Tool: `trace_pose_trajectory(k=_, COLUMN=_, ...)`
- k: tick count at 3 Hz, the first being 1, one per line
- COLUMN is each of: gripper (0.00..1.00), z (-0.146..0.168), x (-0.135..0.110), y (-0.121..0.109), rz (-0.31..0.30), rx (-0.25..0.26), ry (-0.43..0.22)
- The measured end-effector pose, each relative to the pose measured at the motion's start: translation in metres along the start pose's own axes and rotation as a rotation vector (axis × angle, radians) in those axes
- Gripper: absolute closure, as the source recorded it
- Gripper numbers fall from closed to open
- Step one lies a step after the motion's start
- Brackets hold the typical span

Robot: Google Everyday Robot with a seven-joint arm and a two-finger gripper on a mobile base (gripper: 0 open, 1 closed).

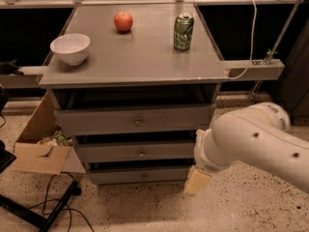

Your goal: Open middle drawer

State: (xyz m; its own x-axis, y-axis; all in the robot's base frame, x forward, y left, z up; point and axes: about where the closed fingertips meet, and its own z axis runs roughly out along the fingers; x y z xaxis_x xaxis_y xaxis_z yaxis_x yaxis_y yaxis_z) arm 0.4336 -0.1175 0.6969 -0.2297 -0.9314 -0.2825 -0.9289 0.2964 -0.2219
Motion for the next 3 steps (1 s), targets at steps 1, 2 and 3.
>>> trace_pose_trajectory(k=1, gripper=0.00, z=0.078, x=-0.003, y=-0.014, rz=-0.029, rx=0.000, ry=0.003)
trace_pose_trajectory(k=2, gripper=0.00, z=0.150, x=-0.007, y=-0.026, rz=-0.061, rx=-0.002, ry=0.025)
trace_pose_trajectory(k=3, gripper=0.00, z=0.200, x=-0.002, y=-0.051, rz=-0.131, rx=0.019, ry=0.057)
